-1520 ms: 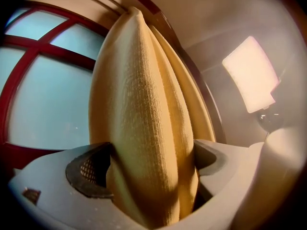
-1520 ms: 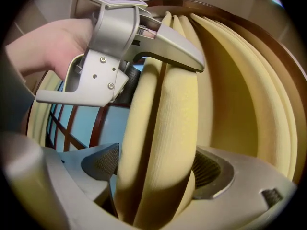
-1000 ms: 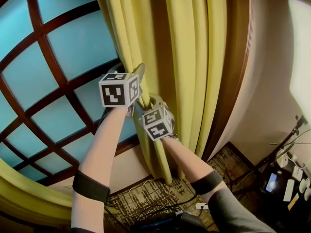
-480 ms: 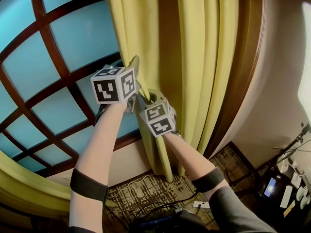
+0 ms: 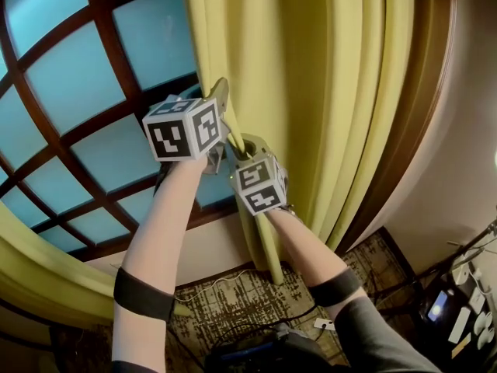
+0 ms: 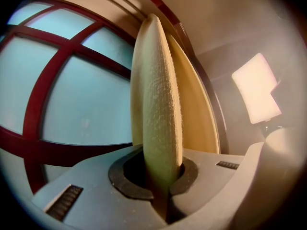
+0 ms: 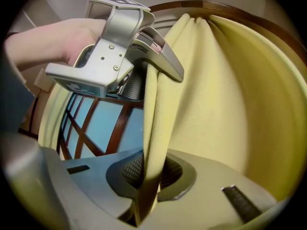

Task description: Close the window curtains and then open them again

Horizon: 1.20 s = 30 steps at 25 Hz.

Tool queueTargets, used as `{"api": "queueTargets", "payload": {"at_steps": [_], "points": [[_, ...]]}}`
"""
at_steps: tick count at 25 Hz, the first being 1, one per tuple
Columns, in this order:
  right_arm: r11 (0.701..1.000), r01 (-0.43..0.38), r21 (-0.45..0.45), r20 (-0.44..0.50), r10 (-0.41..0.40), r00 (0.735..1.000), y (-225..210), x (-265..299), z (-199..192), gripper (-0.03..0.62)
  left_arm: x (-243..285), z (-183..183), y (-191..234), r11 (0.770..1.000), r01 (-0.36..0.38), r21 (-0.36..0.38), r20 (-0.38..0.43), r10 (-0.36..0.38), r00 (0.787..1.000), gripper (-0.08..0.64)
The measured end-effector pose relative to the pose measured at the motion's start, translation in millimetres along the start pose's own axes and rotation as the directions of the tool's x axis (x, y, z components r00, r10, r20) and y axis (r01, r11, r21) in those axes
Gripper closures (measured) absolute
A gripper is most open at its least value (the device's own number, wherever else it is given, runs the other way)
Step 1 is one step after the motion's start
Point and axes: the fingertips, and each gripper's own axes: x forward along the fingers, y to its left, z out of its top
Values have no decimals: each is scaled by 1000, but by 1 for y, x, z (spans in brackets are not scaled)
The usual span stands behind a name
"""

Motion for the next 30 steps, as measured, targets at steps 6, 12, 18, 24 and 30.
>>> {"api": "queueTargets", "payload": {"at_steps": [6, 12, 18, 24, 30], "points": [[998, -47, -39, 0, 47, 999, 64, 21, 28, 561, -48, 9, 46, 1000, -16, -17, 14, 16, 1000, 552], [990, -105, -89, 21, 108, 994, 134, 51, 62, 563, -102, 22, 104, 999, -46, -24, 43, 47, 998, 552], [975, -164, -148, 47, 173, 984, 209, 83, 100, 563, -158, 38, 164, 995, -90, -36, 92, 93, 991, 552], [958, -216, -186, 54, 230, 972, 276, 100, 128, 565, -210, 48, 208, 991, -120, -52, 121, 125, 985, 555], [946, -258, -195, 85, 279, 957, 347, 117, 151, 563, -271, 53, 251, 986, -162, -41, 139, 166, 976, 555]]}}
